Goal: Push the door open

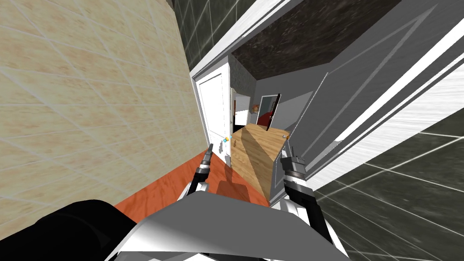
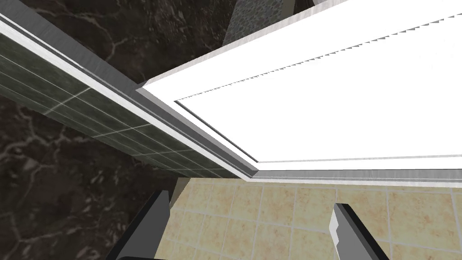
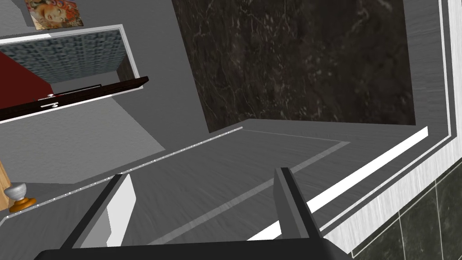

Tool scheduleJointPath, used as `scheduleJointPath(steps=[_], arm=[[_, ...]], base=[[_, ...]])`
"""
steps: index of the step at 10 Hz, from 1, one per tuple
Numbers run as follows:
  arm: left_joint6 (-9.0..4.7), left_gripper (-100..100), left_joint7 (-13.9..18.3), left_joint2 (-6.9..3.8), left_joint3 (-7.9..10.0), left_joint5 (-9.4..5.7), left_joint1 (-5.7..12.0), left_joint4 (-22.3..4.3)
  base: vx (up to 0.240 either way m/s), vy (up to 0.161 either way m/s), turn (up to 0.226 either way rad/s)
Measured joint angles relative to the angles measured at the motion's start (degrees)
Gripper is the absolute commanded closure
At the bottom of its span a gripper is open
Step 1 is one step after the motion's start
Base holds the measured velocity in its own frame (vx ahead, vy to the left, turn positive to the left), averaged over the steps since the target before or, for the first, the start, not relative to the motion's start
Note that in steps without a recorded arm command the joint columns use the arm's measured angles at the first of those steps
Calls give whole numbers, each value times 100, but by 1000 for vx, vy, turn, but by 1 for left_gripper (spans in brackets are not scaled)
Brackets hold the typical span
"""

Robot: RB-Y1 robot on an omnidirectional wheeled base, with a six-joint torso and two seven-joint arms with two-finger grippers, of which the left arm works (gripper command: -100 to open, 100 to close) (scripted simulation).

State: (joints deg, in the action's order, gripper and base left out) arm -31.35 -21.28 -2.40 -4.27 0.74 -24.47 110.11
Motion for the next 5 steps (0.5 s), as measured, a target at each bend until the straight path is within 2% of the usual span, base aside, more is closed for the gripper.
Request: scheduleJointPath(steps=[2, 5], arm=[[-78, -100, -334, -39, -72, 75, 84, -303], [-174, -100, -831, -111, -179, 187, 189, -745]], base=[[88, 81, -48], [82, 116, -49]])
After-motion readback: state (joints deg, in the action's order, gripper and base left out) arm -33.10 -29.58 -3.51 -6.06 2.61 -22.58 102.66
